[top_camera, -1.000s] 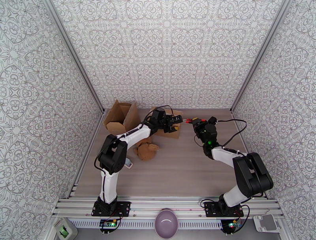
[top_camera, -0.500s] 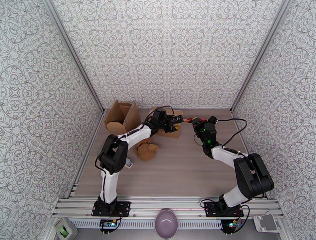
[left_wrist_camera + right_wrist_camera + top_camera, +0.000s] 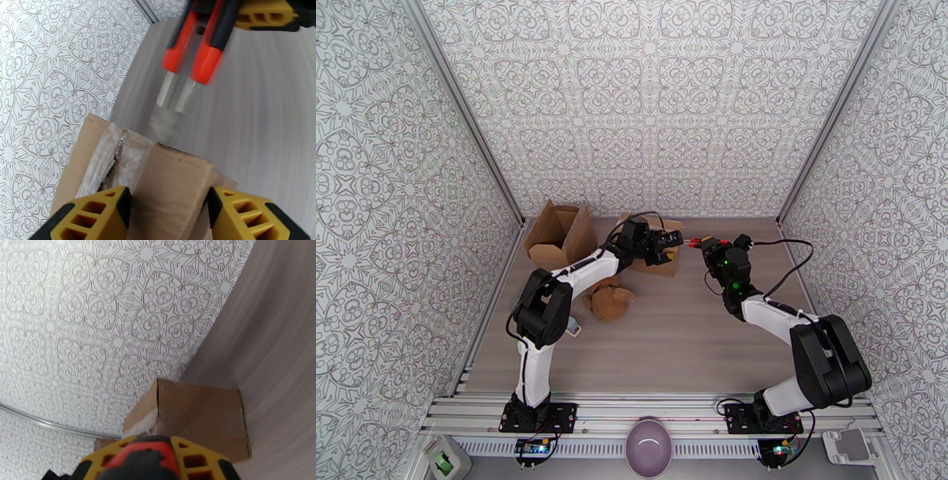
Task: Unpack the express box
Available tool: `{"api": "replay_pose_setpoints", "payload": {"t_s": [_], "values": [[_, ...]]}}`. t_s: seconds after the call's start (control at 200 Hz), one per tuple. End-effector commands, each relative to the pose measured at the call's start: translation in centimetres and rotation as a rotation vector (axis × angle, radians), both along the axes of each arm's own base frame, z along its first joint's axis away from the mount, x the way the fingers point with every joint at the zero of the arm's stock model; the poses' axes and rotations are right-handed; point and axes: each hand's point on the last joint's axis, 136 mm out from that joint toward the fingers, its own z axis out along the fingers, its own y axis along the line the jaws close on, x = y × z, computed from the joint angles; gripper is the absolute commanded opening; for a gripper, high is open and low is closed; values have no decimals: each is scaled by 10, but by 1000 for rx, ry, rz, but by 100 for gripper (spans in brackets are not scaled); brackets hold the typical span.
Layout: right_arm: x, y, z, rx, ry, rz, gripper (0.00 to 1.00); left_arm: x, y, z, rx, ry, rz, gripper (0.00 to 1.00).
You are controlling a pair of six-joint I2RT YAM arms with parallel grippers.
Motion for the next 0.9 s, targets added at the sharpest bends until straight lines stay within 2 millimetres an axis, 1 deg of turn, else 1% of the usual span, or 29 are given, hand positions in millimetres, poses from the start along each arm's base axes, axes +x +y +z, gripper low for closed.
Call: {"api": "replay_pose_setpoints", "payload": {"t_s": [0.0,0.135,0.305,0.44,0.61,0.895], "values": [[-5,1,8,-39,-25,21,0,4,10,0,-15,6,3,57],[0,-12,13,-54,-57,-27,0,-7,8,-3,-14,29,-50,57],[12,-13,18,-69,-90,-36,0,-19,6,-6,-25,60,-89,57],[21,-10,20,-62,-111,-28,0,-20,7,-7,-26,65,-93,57],[28,-6,27,-58,-144,-18,0,-21,5,-7,-27,63,-96,57],[26,-8,39,-70,-164,-21,0,-21,2,-8,-26,62,-96,57]]}}
